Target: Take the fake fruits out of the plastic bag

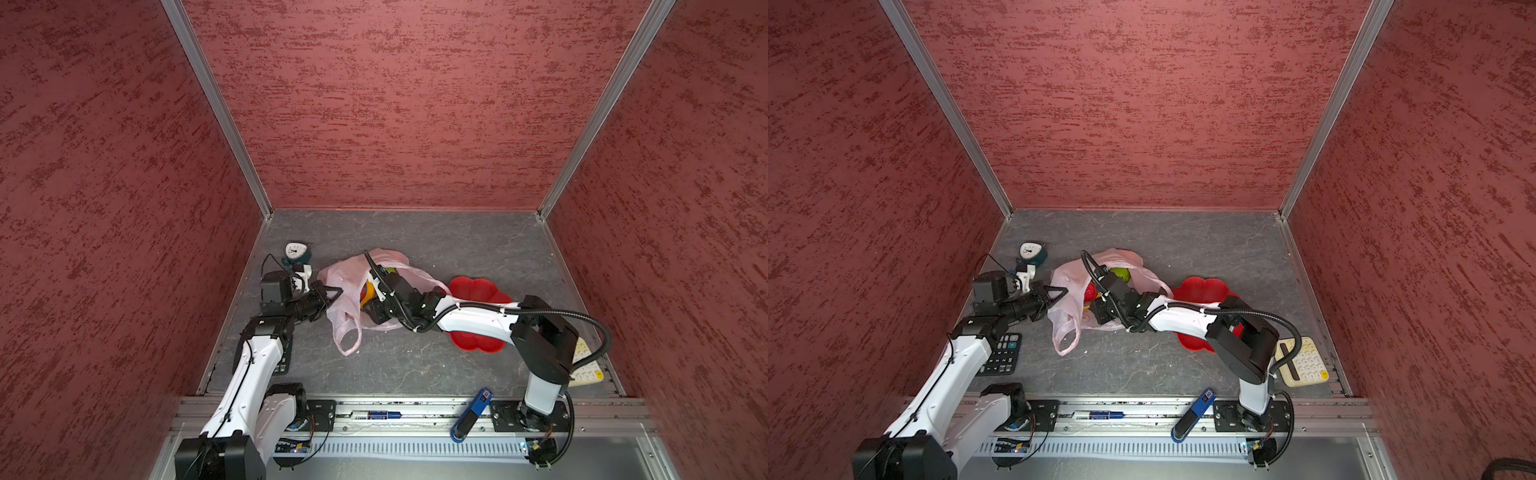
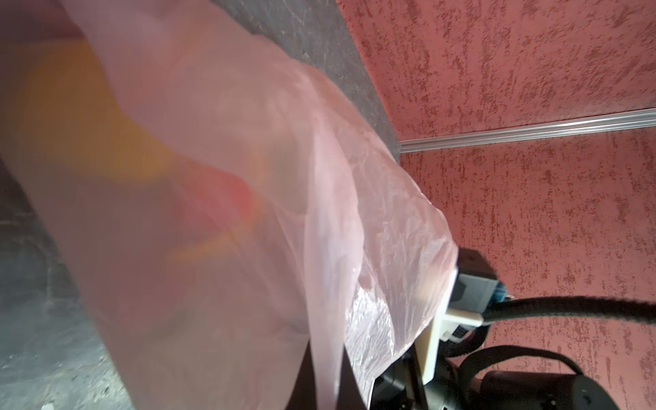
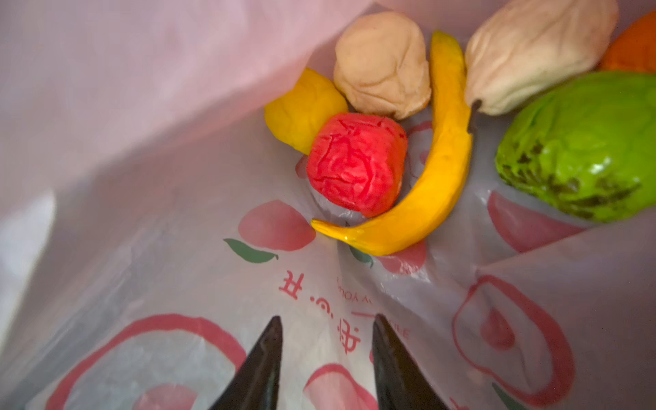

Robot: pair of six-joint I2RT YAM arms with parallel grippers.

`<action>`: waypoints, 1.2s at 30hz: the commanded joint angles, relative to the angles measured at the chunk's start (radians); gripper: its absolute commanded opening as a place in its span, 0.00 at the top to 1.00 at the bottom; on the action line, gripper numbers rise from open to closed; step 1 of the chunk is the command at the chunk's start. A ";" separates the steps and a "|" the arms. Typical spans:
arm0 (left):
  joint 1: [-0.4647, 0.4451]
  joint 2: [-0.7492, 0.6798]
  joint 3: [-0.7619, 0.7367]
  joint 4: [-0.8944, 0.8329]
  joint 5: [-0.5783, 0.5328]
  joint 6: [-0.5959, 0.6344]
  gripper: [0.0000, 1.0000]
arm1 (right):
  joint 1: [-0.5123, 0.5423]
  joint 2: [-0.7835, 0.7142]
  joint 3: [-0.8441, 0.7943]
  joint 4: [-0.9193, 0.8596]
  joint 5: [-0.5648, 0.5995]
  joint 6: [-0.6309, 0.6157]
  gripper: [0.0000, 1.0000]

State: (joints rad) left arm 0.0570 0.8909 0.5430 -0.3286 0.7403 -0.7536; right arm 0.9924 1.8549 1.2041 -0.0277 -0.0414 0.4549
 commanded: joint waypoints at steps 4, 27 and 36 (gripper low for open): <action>0.010 -0.073 -0.068 -0.014 0.024 0.004 0.95 | 0.005 0.061 0.070 0.147 0.024 0.013 0.30; 0.011 -0.089 -0.120 0.087 0.047 -0.019 0.96 | -0.014 0.285 0.285 0.087 0.136 0.131 0.12; 0.010 -0.087 -0.135 0.109 0.059 -0.022 0.96 | -0.023 0.353 0.353 0.032 0.142 0.134 0.12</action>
State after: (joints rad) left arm 0.0582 0.8001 0.4198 -0.2558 0.7765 -0.7727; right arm 0.9756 2.1822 1.5196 0.0322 0.0731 0.5732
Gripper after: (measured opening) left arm 0.047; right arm 0.878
